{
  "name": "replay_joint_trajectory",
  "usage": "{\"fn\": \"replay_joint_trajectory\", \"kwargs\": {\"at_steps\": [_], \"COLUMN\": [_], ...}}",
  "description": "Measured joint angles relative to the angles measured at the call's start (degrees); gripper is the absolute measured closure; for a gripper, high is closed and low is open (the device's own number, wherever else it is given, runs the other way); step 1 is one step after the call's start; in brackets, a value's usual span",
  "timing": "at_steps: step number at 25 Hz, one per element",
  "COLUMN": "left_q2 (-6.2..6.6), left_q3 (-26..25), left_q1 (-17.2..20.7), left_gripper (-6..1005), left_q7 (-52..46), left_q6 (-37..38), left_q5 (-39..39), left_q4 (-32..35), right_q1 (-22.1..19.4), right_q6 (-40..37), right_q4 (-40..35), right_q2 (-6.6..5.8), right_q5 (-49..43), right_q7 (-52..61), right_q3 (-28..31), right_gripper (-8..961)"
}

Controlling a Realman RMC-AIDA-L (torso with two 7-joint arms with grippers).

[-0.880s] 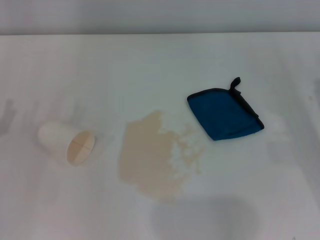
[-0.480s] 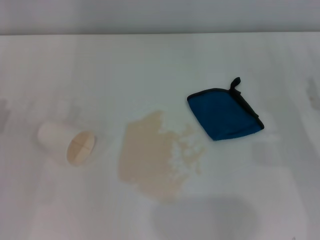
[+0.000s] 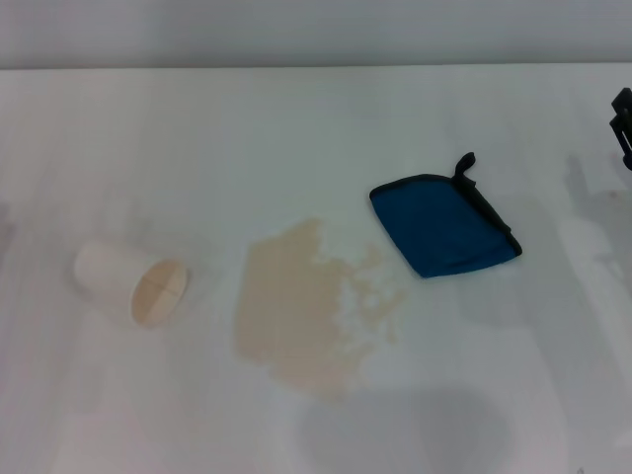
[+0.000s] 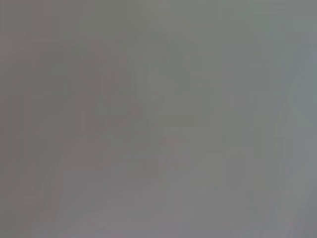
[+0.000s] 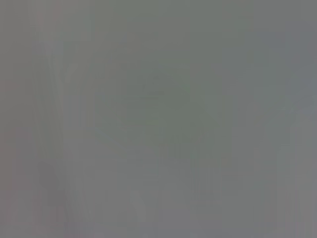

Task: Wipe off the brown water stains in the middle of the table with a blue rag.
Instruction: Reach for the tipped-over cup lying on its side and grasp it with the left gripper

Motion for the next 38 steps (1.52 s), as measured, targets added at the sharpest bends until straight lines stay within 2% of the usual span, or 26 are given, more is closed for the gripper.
{"fn": "replay_joint_trajectory", "kwargs": {"at_steps": [10, 23, 28, 31, 34, 36, 38], "left_q2": [-0.04, 0.0, 0.11, 0.74, 1.94, 3.18, 5.19], "left_q3": [0.3, -0.2, -0.2, -0.1, 0.5, 0.6, 0.6], "left_q1": [0.8, -2.2, -4.6, -6.7, -8.5, -9.6, -10.4], "left_gripper": [107, 106, 106, 106, 106, 106, 106], "left_q7": [0.0, 0.4, 1.8, 1.1, -1.4, -5.5, -11.2], "left_q6": [0.2, -0.1, -1.7, -2.8, -4.5, -7.0, -10.0], "left_q5": [0.4, -0.9, -2.6, -3.6, -1.7, 1.9, 7.9], "left_q4": [0.3, 1.1, 1.2, 1.8, 3.8, 6.0, 8.8], "right_q1": [0.0, 1.7, 2.5, 2.7, 2.8, 2.9, 2.9], "right_q6": [0.4, 0.3, 0.6, 1.0, 1.0, 0.9, 0.6], "right_q4": [-0.3, 0.3, 0.4, 0.4, 0.3, 0.3, 0.0], "right_q2": [-0.06, -0.19, -0.18, -0.17, -0.17, -0.17, -0.17], "right_q5": [0.1, 0.2, 0.2, 0.3, 0.3, 0.4, 0.6], "right_q7": [0.3, 0.4, 0.3, 0.8, 2.4, 3.3, 3.6], "right_q3": [-0.1, 0.2, 0.2, 0.3, 0.3, 0.3, 0.5], "right_gripper": [338, 338, 338, 337, 337, 337, 337]}}
